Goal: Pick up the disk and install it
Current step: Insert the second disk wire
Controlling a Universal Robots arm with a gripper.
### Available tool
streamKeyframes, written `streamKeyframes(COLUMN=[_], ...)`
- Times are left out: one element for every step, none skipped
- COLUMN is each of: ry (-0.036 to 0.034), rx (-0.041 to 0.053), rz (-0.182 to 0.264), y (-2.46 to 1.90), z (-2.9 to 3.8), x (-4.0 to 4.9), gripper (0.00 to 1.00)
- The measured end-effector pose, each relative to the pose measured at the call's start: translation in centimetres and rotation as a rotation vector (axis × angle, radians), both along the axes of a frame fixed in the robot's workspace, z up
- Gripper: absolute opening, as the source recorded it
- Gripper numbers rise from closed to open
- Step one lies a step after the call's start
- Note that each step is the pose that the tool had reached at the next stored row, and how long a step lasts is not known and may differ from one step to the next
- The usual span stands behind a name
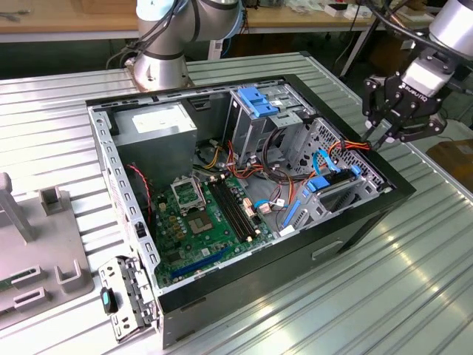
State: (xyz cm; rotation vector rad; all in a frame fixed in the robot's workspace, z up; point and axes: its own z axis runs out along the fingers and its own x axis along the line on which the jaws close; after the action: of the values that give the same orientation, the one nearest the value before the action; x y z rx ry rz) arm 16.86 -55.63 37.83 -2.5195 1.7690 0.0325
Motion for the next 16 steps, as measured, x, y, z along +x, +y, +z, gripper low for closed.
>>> streamKeyframes(ry=[0.0000, 0.0000, 0.0000, 0.0000, 0.0000, -0.0002, -0.0101, -0.0389, -0.0545, -0.0670, -0.0891, -0.1018, -0.1057, -0.1071, -0.1078, -0.1082], rx=[0.0001, -0.0001, 0.0001, -0.0002, -0.0005, -0.0005, -0.0008, -0.0019, -0.0023, -0.0027, -0.0031, -0.0023, -0.0013, -0.0002, 0.0010, 0.0022], rz=[0.025, 0.050, 0.063, 0.066, 0.066, 0.066, 0.073, 0.092, 0.101, 0.110, 0.134, 0.174, 0.202, 0.224, 0.244, 0.269], y=[0.00, 0.00, 0.00, 0.00, 0.00, 0.00, 0.01, 0.00, 0.00, 0.00, -0.01, 0.00, 0.01, 0.01, 0.00, 0.00], z=[-0.04, -0.05, -0.06, -0.06, -0.06, -0.06, -0.07, -0.06, -0.07, -0.07, -0.07, -0.07, -0.07, -0.09, -0.11, -0.14], x=[0.00, 0.02, 0.02, 0.01, 0.01, 0.01, 0.00, 0.00, 0.00, 0.00, 0.01, 0.01, 0.01, 0.01, 0.00, -0.01], gripper=[0.30, 0.30, 0.30, 0.30, 0.30, 0.30, 0.30, 0.30, 0.30, 0.30, 0.30, 0.30, 0.30, 0.30, 0.30, 0.30])
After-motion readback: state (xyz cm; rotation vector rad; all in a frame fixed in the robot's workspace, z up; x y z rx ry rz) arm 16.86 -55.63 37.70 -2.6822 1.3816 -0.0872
